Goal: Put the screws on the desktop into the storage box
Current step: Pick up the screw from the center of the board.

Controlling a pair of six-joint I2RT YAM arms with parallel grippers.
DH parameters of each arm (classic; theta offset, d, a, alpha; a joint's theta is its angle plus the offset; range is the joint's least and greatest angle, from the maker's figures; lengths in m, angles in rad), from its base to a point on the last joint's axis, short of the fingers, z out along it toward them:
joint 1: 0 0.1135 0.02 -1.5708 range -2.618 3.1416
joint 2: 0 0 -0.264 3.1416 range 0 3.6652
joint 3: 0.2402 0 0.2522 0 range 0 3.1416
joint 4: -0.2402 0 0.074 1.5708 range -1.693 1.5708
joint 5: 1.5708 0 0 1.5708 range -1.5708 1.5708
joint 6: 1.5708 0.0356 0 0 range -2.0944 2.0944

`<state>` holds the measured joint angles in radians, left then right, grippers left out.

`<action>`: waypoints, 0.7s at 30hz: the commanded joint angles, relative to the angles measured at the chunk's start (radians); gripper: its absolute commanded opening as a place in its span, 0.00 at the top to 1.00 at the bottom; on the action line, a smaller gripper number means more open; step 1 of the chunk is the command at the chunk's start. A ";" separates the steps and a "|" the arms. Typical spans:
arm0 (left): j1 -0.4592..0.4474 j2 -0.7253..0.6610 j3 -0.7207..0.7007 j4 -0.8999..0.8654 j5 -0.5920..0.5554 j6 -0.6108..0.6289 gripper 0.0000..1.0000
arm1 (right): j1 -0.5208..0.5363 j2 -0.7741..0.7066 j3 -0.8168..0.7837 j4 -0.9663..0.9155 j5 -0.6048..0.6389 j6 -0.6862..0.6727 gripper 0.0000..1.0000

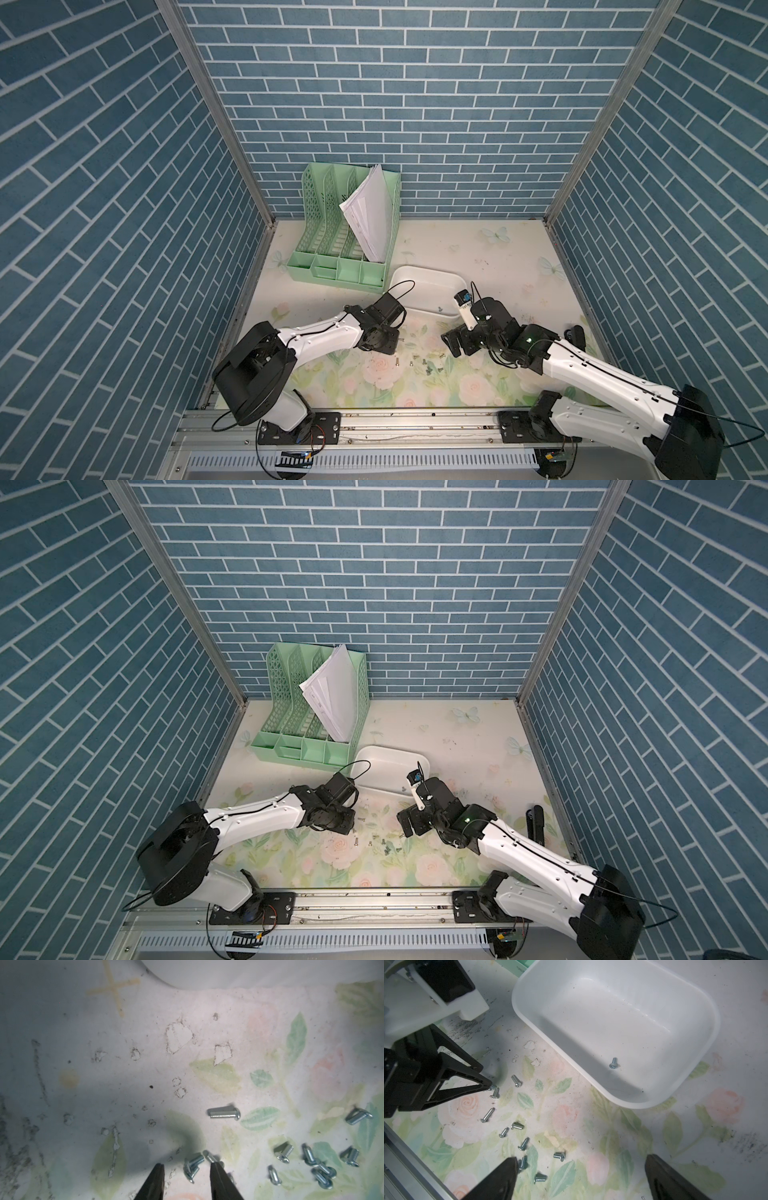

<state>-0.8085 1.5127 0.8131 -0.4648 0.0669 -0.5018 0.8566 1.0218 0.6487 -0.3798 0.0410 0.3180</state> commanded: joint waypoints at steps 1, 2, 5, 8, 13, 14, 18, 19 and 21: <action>-0.011 0.013 0.023 -0.008 -0.021 -0.004 0.59 | 0.002 -0.009 -0.015 0.009 0.016 0.030 0.00; -0.011 0.018 0.024 -0.009 -0.022 -0.003 0.59 | 0.002 -0.011 -0.017 0.009 0.016 0.030 0.00; -0.012 0.031 0.028 -0.013 -0.025 -0.001 0.59 | 0.002 -0.012 -0.018 0.008 0.019 0.031 0.00; -0.017 0.040 0.031 -0.020 -0.028 0.000 0.59 | 0.002 -0.012 -0.020 0.007 0.020 0.032 0.00; -0.021 0.039 0.032 -0.029 -0.026 -0.001 0.60 | 0.002 -0.012 -0.021 0.011 0.019 0.032 0.00; -0.023 0.040 0.033 -0.032 -0.026 0.000 0.61 | 0.002 -0.012 -0.021 0.013 0.017 0.032 0.00; -0.025 0.047 0.034 -0.044 -0.032 0.003 0.62 | 0.002 -0.014 -0.023 0.013 0.018 0.032 0.00; -0.025 0.050 0.034 -0.046 -0.033 0.004 0.63 | 0.003 -0.015 -0.023 0.013 0.018 0.033 0.00; -0.025 0.052 0.034 -0.048 -0.033 0.005 0.64 | 0.002 -0.018 -0.025 0.013 0.019 0.033 0.00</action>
<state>-0.8253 1.5505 0.8303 -0.4793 0.0475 -0.5011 0.8566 1.0214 0.6380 -0.3744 0.0456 0.3180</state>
